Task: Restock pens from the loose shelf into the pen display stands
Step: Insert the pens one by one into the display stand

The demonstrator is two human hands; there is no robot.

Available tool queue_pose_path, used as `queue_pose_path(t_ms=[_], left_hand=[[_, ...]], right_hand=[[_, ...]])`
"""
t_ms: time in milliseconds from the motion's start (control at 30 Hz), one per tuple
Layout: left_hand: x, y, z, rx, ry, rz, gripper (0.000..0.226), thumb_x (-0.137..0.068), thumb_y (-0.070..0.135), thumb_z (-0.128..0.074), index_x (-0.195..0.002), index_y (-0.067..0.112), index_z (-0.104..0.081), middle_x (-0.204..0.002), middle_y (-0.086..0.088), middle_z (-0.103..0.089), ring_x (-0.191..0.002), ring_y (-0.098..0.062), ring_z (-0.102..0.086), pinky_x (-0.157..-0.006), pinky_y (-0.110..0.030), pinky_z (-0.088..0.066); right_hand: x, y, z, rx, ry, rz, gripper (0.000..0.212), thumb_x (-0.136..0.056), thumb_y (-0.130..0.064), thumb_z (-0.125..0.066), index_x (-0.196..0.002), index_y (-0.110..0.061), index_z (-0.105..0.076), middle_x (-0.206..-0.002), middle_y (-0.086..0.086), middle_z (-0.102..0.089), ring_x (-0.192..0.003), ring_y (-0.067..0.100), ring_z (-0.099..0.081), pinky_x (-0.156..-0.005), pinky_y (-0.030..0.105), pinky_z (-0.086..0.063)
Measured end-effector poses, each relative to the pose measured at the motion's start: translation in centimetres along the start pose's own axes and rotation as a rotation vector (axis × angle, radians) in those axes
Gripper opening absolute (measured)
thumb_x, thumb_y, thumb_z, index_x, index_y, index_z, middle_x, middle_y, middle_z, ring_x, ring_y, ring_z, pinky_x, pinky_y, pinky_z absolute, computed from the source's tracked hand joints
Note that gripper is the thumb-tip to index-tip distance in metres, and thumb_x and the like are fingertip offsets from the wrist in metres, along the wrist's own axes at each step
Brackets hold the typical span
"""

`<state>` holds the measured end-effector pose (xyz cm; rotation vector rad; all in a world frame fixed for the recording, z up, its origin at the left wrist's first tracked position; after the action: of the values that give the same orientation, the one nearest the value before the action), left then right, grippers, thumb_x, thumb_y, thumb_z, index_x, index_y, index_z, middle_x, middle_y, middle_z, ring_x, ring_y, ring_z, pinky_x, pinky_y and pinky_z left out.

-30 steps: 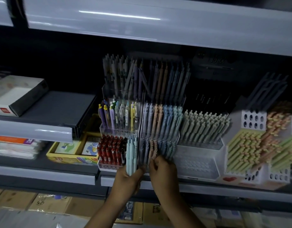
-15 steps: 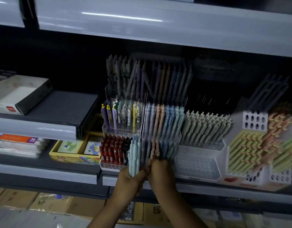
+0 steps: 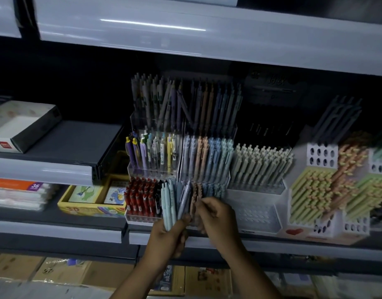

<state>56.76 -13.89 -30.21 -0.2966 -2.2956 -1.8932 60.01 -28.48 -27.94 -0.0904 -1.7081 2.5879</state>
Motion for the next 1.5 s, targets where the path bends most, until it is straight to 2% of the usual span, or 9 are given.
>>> queue_pose_path(t_ms=[133,300,433,533,900,1100,1233,1333,1500], left_hand=[[0.0,-0.1,-0.7,-0.027,-0.004,-0.008,0.049,-0.098,0.025,-0.064,-0.055,0.005,-0.05,-0.042,-0.01,-0.036,-0.034,-0.018,-0.028,-0.045,-0.029,-0.026],[0.0,-0.1,-1.3,-0.091,-0.051,-0.051,0.045,-0.096,0.022,-0.066,-0.058,0.006,-0.05,-0.041,-0.01,-0.039,-0.032,-0.019,-0.032,-0.042,-0.026,-0.031],[0.3,0.0,-1.5,-0.105,-0.05,-0.074,0.043,-0.087,0.034,-0.07,-0.063,0.005,-0.048,-0.041,-0.01,-0.04,-0.032,-0.019,-0.034,-0.041,-0.026,-0.034],[0.3,-0.2,-1.4,-0.072,0.008,-0.062,0.045,-0.083,0.039,-0.071,-0.066,0.006,-0.046,-0.044,-0.01,-0.038,-0.033,-0.019,-0.032,-0.042,-0.026,-0.033],[0.8,0.0,-1.1,-0.033,0.03,-0.146,0.038,-0.093,0.028,-0.066,-0.067,0.005,-0.049,-0.045,-0.013,-0.039,-0.034,-0.02,-0.034,-0.042,-0.029,-0.035],[0.7,0.0,-0.2,0.035,0.048,-0.114,0.037,-0.098,0.028,-0.062,-0.069,0.005,-0.055,-0.052,-0.016,-0.043,-0.039,-0.021,-0.039,-0.044,-0.031,-0.036],[1.3,0.5,0.6,0.09,0.056,-0.109,0.042,-0.103,0.027,-0.053,-0.07,0.003,-0.059,-0.053,-0.019,-0.047,-0.037,-0.021,-0.036,-0.04,-0.027,-0.034],[1.7,0.9,0.9,0.093,0.106,-0.163,0.039,-0.099,0.028,-0.053,-0.075,-0.002,-0.059,-0.059,-0.025,-0.052,-0.041,-0.029,-0.044,-0.042,-0.033,-0.044],[1.8,0.9,1.5,0.208,0.322,-0.193,0.022,-0.105,0.011,-0.049,-0.097,-0.004,-0.063,-0.073,-0.027,-0.067,-0.06,-0.037,-0.068,-0.052,-0.043,-0.062]], right_hand=[[0.3,-1.1,0.6,-0.267,-0.065,-0.029,0.011,-0.097,-0.026,-0.066,-0.1,-0.017,-0.071,-0.077,0.009,-0.072,-0.058,0.019,-0.064,-0.052,0.032,-0.053],[0.3,-0.4,0.6,-0.23,-0.011,-0.027,0.019,-0.09,-0.026,-0.075,-0.086,-0.01,-0.067,-0.063,0.003,-0.065,-0.052,0.018,-0.059,-0.049,0.032,-0.049],[0.4,-0.2,1.2,-0.299,-0.008,-0.028,0.025,-0.093,-0.019,-0.072,-0.075,-0.004,-0.063,-0.057,0.009,-0.061,-0.051,0.021,-0.056,-0.051,0.035,-0.049],[0.6,-0.3,1.5,-0.354,-0.02,-0.032,0.022,-0.094,-0.015,-0.069,-0.078,0.0,-0.066,-0.06,0.022,-0.059,-0.053,0.026,-0.055,-0.054,0.036,-0.049],[0.2,-0.7,1.7,-0.516,0.026,-0.09,0.016,-0.097,-0.013,-0.065,-0.089,0.0,-0.07,-0.072,0.023,-0.068,-0.064,0.033,-0.066,-0.069,0.052,-0.06],[-0.7,-1.6,1.8,-0.537,0.013,-0.04,0.016,-0.097,-0.008,-0.064,-0.086,0.001,-0.071,-0.07,0.017,-0.066,-0.065,0.03,-0.065,-0.069,0.045,-0.059],[-1.0,-2.1,1.5,-0.577,-0.014,-0.024,0.016,-0.097,-0.007,-0.063,-0.09,0.005,-0.071,-0.075,0.022,-0.066,-0.069,0.031,-0.065,-0.068,0.039,-0.058],[-1.2,-2.2,1.1,-0.623,-0.06,-0.032,0.018,-0.098,-0.006,-0.061,-0.092,0.008,-0.07,-0.077,0.023,-0.066,-0.071,0.032,-0.066,-0.071,0.04,-0.059],[-1.1,-1.9,0.0,-0.705,-0.08,-0.084,0.018,-0.097,-0.006,-0.061,-0.099,0.01,-0.069,-0.08,0.022,-0.066,-0.073,0.032,-0.067,-0.072,0.038,-0.059]])
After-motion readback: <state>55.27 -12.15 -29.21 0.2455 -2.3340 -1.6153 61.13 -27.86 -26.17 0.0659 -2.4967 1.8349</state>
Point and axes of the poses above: each hand's wrist, its own x-axis away from the middle knuckle, its own z-axis out of the back of the hand, y = z × x, the point moved 2 cm from there along -x, towards the middle knuckle
